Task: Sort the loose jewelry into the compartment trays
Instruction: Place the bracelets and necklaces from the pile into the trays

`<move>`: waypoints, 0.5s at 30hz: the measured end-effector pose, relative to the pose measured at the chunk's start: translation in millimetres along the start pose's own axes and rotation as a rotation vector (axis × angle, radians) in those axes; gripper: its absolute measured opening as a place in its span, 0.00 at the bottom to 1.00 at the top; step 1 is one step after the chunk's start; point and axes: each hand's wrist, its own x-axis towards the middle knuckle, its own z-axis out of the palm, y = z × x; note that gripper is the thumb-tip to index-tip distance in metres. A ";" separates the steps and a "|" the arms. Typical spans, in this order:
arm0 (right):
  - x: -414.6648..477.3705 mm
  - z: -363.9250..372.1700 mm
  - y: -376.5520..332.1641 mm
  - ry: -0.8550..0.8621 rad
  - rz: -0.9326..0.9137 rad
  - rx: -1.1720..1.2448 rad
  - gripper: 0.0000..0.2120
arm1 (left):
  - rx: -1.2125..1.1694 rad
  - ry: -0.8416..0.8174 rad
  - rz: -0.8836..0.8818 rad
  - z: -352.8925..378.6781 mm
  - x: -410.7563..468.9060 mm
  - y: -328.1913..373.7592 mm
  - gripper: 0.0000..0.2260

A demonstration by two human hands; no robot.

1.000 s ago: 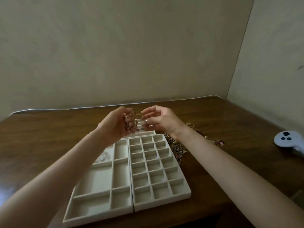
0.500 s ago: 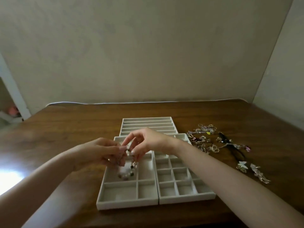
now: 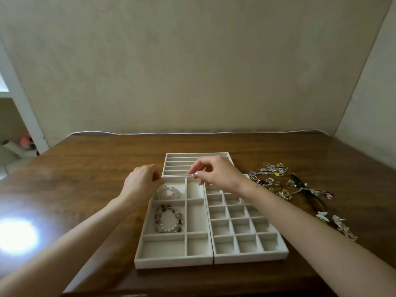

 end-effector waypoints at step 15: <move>-2.0 -61.7 58.4 0.189 0.179 -0.092 0.08 | -0.190 -0.118 0.390 34.1 28.9 93.4 0.03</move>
